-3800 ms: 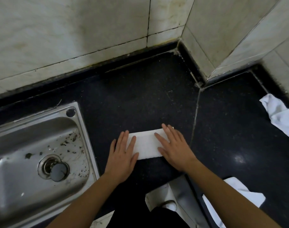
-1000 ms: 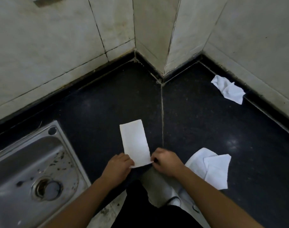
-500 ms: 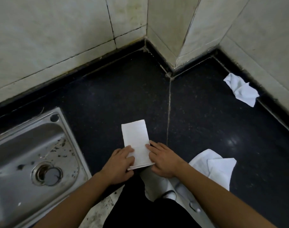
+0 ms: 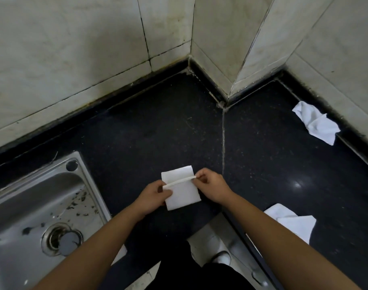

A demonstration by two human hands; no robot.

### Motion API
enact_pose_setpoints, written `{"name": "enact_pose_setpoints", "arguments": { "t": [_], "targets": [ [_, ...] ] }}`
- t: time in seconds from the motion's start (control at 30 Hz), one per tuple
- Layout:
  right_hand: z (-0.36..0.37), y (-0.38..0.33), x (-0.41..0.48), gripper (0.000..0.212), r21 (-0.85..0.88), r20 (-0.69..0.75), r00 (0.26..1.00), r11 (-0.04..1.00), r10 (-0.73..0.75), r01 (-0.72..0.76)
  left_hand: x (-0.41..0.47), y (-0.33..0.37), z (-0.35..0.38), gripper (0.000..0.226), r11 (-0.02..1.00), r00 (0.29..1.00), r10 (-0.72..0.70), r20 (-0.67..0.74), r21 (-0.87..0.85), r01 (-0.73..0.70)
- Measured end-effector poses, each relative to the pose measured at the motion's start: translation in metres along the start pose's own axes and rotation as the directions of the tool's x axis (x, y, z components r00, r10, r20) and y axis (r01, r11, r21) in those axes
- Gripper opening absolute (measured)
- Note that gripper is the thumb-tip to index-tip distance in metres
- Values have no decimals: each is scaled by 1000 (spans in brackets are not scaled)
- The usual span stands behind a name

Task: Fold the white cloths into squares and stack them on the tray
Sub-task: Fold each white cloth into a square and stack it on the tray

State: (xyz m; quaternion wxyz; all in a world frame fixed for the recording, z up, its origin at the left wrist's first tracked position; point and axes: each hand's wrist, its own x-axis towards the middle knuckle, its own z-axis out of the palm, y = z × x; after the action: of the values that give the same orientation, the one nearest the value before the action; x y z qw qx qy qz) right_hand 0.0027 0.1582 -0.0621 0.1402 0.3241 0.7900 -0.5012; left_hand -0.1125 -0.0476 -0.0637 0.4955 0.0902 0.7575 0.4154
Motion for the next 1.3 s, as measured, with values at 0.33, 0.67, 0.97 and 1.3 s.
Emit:
{"name": "enact_pose_setpoints", "arguments": {
  "t": [0.33, 0.67, 0.97, 1.3],
  "targets": [
    [12, -12, 35, 12, 84, -164, 973, 986, 159, -147, 32, -4, 4, 17, 987, 925, -124, -358, -139, 79],
    [16, -13, 34, 22, -88, -211, 976, 993, 52, -72, 21, -12, 7, 29, 936, 848, 235, -475, 347, -66],
    [38, 26, 5, 33, -743, 15, 743, 489, -669, 456, -4, -44, 21, 53, 397, 723, 684, -97, 881, -257],
    [39, 29, -2, 61, -756, 124, 916, 562, -382, 337, 11, -55, 7, 73, 191, 922, 357, 153, 954, -233]
  ]
}}
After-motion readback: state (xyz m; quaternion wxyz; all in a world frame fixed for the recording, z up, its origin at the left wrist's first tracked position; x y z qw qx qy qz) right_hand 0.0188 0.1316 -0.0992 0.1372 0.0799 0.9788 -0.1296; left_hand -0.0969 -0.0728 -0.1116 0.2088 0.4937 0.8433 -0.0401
